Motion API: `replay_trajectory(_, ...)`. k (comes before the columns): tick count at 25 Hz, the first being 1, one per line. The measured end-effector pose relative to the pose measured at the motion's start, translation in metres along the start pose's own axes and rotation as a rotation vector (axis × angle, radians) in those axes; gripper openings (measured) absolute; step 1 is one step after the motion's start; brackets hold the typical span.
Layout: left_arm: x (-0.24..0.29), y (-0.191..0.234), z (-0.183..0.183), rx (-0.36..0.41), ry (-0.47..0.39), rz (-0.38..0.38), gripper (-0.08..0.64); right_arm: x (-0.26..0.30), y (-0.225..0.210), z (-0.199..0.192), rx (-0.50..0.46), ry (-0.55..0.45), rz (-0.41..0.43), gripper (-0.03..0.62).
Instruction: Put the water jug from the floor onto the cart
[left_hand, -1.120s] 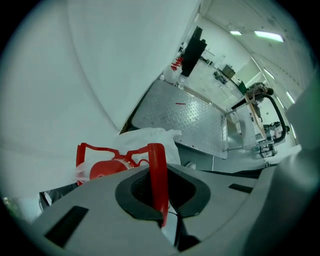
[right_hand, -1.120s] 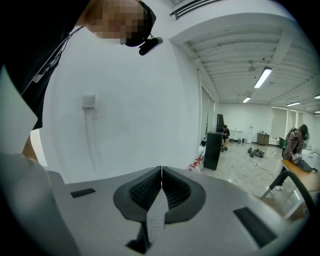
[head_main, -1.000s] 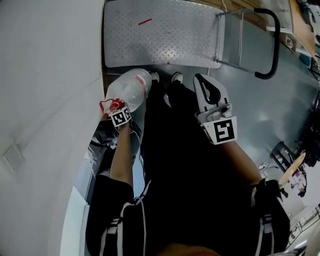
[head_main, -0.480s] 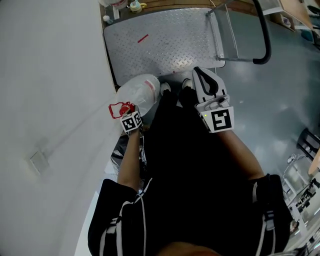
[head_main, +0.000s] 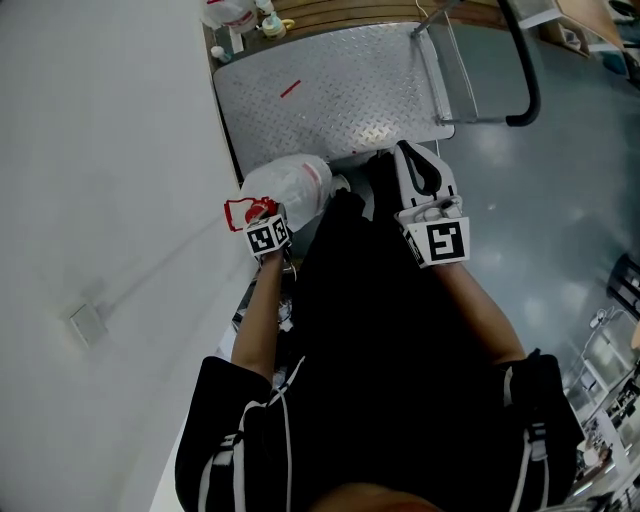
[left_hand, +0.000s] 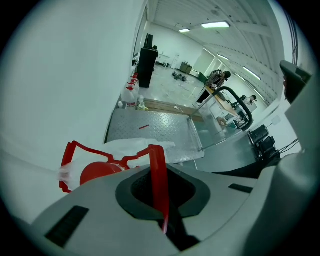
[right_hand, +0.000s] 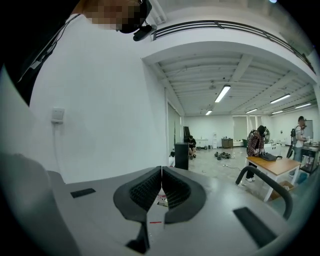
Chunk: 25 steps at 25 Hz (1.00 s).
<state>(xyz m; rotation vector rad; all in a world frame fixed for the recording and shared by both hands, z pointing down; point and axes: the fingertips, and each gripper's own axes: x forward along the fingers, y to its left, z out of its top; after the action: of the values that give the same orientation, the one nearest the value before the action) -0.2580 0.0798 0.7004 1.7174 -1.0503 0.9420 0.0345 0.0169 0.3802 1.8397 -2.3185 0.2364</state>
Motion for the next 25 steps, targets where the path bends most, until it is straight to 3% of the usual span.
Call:
replay_trajectory(10,0.007,-0.041,0.065,0.057,0.001,0.008,0.021,0.014,-0.041,-0.004,0.059,-0.005,0.009,0.018)
replay_trajectory(18,0.033,-0.085,0.125,0.054,-0.005,0.018,0.023,0.037,-0.105,-0.006,0.121,-0.008,-0.011,0.018)
replay_trajectory(25,0.068,-0.114,0.198,0.065,-0.028,0.031,0.023,0.064,-0.168,0.007,0.119,-0.024,-0.036,0.018)
